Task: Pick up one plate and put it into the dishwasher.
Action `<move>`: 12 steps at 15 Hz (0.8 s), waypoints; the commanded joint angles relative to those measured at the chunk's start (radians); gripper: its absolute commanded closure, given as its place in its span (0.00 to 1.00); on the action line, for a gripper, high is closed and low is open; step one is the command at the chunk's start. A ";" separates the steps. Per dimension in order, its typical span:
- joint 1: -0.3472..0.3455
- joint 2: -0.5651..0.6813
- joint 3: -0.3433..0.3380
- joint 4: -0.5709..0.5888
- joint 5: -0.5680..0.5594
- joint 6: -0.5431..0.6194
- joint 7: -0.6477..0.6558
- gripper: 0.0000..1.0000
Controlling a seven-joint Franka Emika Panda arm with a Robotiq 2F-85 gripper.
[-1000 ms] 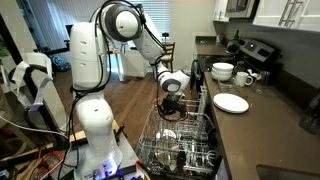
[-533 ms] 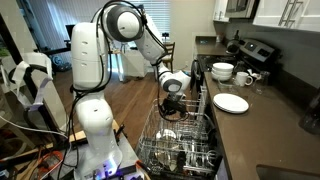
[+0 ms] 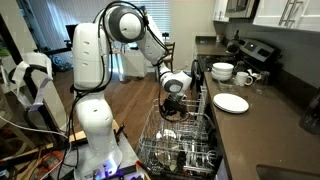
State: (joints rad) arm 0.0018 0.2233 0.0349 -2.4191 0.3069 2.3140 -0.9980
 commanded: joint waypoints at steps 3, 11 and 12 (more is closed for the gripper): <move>-0.027 0.017 0.016 0.022 -0.024 -0.027 0.008 0.47; -0.033 0.002 0.012 0.019 -0.029 -0.035 0.014 0.02; -0.033 -0.001 0.011 0.017 -0.033 -0.037 0.018 0.00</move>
State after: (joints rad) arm -0.0072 0.2323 0.0343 -2.4135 0.3051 2.3129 -0.9977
